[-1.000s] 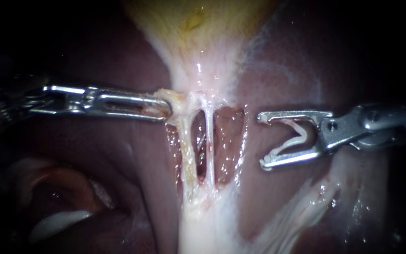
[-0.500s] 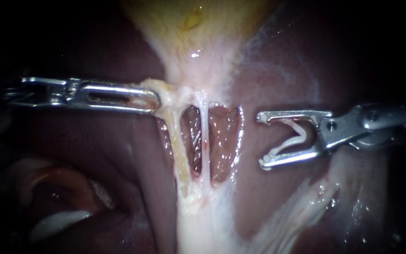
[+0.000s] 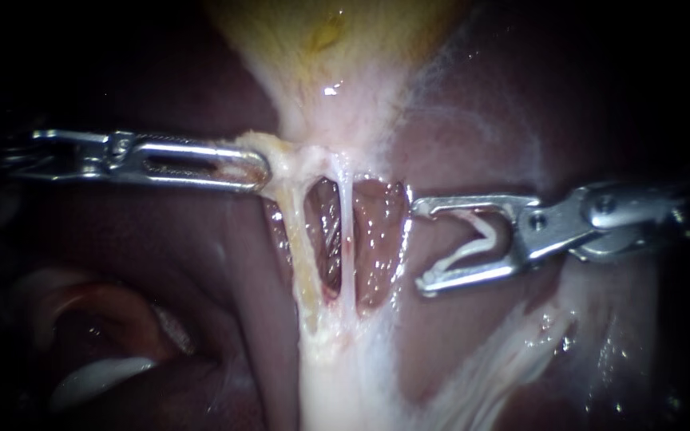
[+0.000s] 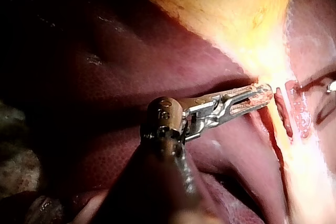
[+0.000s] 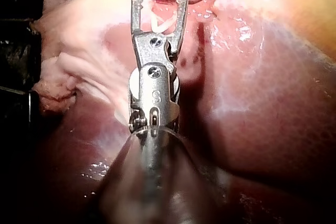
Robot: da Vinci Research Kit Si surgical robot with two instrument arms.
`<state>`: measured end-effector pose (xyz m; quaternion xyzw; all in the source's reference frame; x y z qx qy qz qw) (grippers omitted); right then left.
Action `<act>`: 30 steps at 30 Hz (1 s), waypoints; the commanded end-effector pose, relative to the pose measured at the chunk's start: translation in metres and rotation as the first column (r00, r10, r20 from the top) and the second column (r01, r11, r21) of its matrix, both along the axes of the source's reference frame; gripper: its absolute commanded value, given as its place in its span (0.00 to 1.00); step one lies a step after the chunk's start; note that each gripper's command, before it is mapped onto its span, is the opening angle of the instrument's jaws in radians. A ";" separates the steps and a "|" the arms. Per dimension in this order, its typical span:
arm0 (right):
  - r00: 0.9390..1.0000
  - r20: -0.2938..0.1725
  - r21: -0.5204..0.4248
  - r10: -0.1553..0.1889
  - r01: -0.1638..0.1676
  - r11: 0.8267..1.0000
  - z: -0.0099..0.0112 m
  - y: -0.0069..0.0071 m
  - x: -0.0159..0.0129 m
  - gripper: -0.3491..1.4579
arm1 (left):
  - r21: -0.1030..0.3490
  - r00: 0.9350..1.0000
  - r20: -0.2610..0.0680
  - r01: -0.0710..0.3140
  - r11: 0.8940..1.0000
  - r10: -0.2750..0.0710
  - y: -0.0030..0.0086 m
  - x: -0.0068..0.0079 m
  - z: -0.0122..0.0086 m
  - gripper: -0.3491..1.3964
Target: Clipping first clip left tube
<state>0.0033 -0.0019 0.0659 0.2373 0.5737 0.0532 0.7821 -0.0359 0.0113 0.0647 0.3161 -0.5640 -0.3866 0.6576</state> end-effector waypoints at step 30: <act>0.997 0.073 0.158 -0.010 -0.002 0.987 0.0077 -0.0029 0.0087 0.45 | -0.002 1.000 -0.002 0.002 1.000 -0.002 -0.0005 -0.0007 -0.0005 0.00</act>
